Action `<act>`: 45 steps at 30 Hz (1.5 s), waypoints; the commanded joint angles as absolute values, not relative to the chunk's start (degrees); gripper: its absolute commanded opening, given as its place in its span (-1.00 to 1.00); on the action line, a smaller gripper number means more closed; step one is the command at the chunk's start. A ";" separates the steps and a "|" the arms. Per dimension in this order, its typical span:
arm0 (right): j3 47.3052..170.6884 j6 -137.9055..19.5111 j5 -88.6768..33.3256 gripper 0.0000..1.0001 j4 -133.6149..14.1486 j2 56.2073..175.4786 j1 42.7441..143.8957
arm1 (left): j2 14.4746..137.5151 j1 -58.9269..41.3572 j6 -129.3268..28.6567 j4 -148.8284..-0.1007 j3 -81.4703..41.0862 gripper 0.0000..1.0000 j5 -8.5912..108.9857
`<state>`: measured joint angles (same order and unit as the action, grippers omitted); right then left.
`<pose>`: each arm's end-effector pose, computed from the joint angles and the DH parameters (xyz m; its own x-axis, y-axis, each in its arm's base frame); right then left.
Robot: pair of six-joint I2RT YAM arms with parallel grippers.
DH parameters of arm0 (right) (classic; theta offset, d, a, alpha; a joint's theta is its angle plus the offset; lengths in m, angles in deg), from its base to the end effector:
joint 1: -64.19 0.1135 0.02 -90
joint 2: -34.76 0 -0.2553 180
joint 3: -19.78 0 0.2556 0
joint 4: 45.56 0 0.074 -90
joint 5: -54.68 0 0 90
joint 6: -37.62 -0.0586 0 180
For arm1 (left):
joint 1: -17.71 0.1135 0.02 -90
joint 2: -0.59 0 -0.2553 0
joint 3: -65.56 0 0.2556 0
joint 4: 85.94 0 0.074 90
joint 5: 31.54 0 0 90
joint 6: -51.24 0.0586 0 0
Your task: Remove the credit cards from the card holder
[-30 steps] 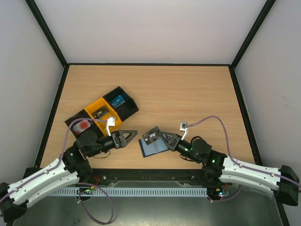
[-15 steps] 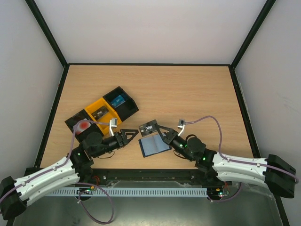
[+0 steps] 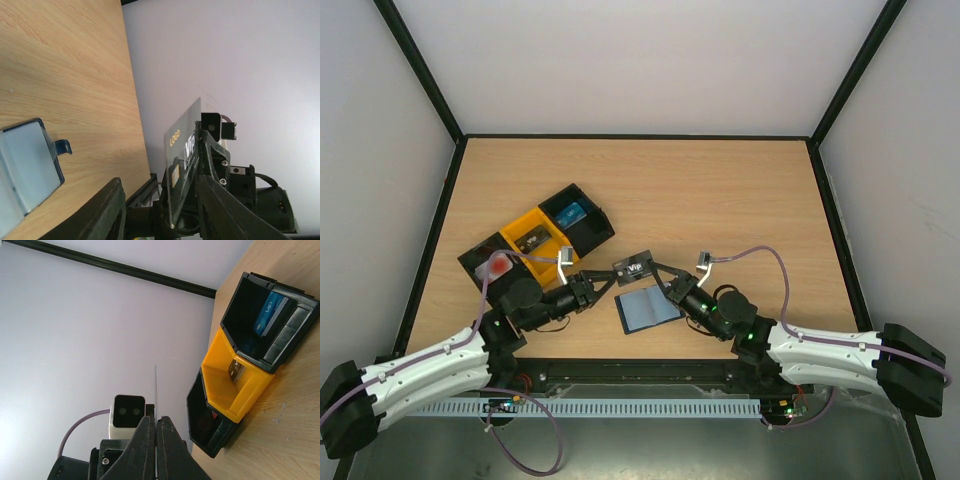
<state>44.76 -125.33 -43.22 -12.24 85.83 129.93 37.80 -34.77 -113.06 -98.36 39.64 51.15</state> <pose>0.0978 0.1974 0.2163 -0.7946 0.5416 -0.2743 -0.2978 0.0461 0.9535 0.1155 -0.1627 0.2205 -0.8287 -0.4886 -0.2730 0.2454 0.1211 -0.9618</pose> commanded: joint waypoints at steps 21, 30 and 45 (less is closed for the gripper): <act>43.81 -128.50 -43.93 -0.96 -7.69 87.28 129.91 | 40.57 -34.87 -114.95 -107.18 40.62 -0.95 49.86; 43.79 -130.56 -42.70 -0.96 -5.82 87.72 129.87 | 40.82 -34.93 -115.92 -107.52 40.79 -0.72 50.44; 39.50 -131.97 -44.25 -0.31 -8.77 84.31 129.86 | 40.23 -34.58 -112.60 -103.43 39.07 -0.95 50.66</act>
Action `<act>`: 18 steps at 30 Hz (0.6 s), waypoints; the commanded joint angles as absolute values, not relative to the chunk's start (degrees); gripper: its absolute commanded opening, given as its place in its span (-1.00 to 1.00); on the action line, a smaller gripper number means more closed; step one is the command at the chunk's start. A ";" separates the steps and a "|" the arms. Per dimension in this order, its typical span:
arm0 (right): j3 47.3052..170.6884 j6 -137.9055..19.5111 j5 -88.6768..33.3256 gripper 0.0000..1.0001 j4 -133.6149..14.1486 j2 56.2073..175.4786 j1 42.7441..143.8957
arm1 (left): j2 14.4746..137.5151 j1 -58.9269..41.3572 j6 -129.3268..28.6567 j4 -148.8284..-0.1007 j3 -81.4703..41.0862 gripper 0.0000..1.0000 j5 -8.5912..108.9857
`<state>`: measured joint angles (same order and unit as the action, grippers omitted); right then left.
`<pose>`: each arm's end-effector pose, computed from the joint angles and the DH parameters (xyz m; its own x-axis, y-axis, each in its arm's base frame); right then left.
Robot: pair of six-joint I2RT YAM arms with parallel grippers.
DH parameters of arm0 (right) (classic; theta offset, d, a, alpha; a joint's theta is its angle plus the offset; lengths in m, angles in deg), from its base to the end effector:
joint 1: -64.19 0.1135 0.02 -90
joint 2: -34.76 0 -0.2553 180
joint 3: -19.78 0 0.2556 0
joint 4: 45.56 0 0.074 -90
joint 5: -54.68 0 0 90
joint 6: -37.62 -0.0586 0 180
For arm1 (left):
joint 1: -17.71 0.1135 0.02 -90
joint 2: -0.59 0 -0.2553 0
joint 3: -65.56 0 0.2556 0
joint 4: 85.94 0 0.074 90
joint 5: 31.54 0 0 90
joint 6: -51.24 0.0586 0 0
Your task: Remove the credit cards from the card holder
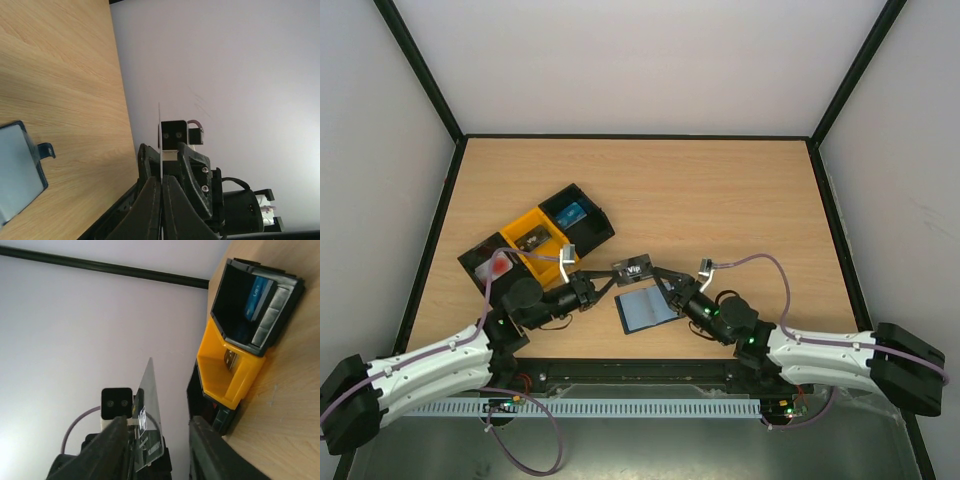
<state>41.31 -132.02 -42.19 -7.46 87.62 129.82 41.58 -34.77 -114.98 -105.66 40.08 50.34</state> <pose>0.0953 0.1934 0.1997 -0.8327 0.5287 -0.1647 -0.2017 -0.0125 0.9794 0.1184 -0.1678 0.2223 -0.8353 -0.4909 -0.2476 0.2509 0.0605 -0.9661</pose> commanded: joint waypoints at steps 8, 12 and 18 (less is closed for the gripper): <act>39.98 -126.17 -45.51 0.20 -24.75 72.01 129.88 | 33.69 -28.88 -106.18 -86.77 35.23 -0.95 52.04; 39.48 -125.29 -45.00 0.56 -29.23 68.88 129.89 | 31.79 -22.10 -102.81 -77.60 31.97 -0.95 50.11; 38.93 -124.32 -42.32 0.96 -32.46 66.51 129.87 | 33.08 -10.54 -97.10 -67.63 25.99 -0.95 43.62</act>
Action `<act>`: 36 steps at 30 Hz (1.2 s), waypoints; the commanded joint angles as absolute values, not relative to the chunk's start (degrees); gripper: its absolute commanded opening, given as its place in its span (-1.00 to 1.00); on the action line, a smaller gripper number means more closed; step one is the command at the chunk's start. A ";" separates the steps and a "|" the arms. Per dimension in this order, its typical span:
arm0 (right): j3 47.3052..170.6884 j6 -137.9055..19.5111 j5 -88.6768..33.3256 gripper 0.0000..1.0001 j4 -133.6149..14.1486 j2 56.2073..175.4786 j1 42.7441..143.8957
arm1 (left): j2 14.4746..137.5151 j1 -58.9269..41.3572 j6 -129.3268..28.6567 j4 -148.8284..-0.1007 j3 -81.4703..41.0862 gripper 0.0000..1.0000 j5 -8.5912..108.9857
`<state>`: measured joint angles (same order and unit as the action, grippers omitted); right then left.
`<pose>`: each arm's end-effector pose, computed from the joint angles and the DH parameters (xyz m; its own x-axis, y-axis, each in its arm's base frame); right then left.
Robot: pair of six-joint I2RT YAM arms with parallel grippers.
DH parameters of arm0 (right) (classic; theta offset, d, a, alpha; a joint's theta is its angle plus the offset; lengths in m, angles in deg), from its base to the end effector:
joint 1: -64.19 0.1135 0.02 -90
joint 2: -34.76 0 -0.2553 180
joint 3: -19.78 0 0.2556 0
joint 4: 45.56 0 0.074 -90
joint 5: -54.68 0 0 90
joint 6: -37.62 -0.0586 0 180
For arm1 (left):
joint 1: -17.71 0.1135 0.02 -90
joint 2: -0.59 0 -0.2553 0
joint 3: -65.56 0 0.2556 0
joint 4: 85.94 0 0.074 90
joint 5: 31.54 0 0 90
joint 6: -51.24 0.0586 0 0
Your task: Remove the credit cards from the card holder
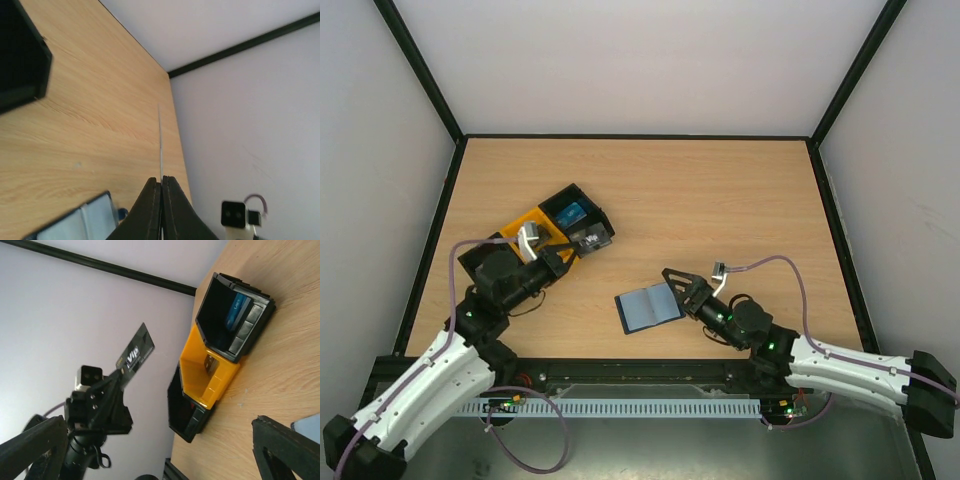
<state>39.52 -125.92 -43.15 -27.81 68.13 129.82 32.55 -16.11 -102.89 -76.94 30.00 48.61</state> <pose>0.0844 0.1670 0.2032 -0.8033 0.5293 -0.2732 -0.2682 0.0881 0.9593 0.1520 -0.1139 0.2523 -0.6549 -0.6284 -0.4199 0.2307 0.3629 -0.9028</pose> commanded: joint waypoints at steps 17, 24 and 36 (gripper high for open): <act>38.74 -121.22 -44.79 0.96 -43.49 56.36 129.87 | 47.34 21.39 -79.81 -53.85 17.61 -0.95 31.91; 39.22 -120.57 -46.25 0.95 -46.67 52.41 129.90 | 54.23 25.69 -77.60 -55.11 15.93 -0.95 33.46; 39.28 -121.59 -46.83 0.96 -47.90 51.50 129.85 | 64.64 26.15 -79.13 -60.11 14.31 -0.95 37.67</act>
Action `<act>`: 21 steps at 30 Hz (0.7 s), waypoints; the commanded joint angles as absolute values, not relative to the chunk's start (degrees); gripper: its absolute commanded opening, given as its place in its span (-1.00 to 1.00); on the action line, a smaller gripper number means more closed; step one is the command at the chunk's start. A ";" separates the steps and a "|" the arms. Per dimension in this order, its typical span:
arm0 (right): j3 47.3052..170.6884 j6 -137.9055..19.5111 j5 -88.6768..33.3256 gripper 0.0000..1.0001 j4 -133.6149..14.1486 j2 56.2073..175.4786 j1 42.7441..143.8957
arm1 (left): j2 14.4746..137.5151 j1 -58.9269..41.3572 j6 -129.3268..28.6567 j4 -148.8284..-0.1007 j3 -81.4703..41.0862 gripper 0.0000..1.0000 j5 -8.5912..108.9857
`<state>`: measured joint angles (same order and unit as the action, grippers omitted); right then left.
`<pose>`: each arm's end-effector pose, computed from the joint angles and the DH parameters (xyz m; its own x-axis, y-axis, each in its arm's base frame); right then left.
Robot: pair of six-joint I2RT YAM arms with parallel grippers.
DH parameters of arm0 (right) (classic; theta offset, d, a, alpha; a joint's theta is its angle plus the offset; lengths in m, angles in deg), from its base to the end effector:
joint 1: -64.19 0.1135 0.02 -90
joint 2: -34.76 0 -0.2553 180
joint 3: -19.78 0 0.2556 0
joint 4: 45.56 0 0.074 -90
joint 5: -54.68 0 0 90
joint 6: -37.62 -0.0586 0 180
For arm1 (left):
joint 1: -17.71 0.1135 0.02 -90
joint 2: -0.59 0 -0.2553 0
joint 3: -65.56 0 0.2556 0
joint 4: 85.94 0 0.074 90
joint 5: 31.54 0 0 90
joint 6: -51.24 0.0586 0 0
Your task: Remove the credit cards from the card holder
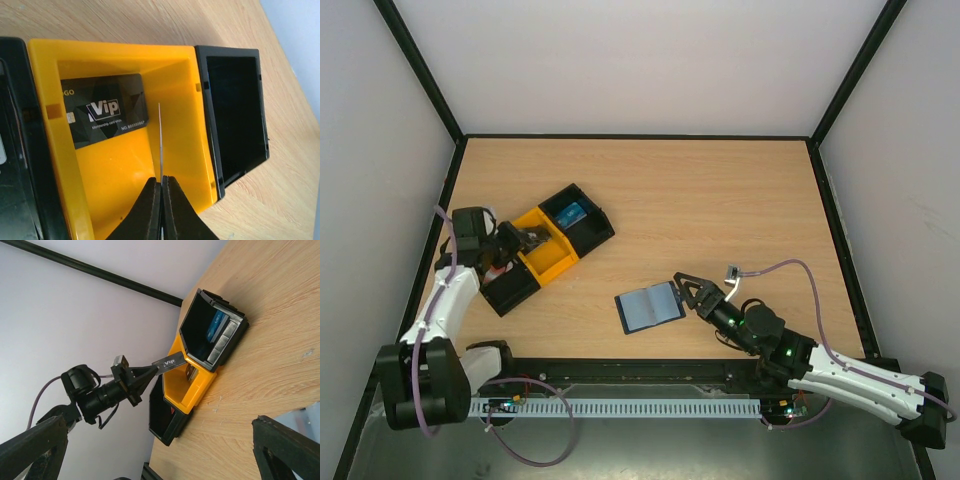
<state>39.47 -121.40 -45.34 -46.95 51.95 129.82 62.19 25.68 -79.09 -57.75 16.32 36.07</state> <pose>0.0766 0.1444 0.2027 -0.7677 0.5337 -0.3548 -0.3029 0.1857 0.9347 0.2464 0.0120 0.2000 -0.5933 -0.6873 -0.4190 -0.2959 0.6703 -0.6805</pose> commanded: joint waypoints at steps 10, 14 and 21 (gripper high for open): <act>39.29 -122.17 -47.18 0.96 -47.46 52.07 129.98 | 68.75 26.16 -79.19 -62.56 14.01 -0.95 39.41; 39.37 -122.25 -47.37 0.96 -47.19 52.35 129.86 | 70.09 26.15 -79.11 -63.47 13.91 -0.95 40.31; 39.34 -122.61 -47.36 0.95 -47.35 52.59 129.88 | 71.55 26.15 -78.67 -65.42 13.85 -0.95 41.43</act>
<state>39.47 -122.07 -45.86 -46.97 52.50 129.82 71.11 25.79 -79.25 -63.08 15.27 40.15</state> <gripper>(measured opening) 0.977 0.030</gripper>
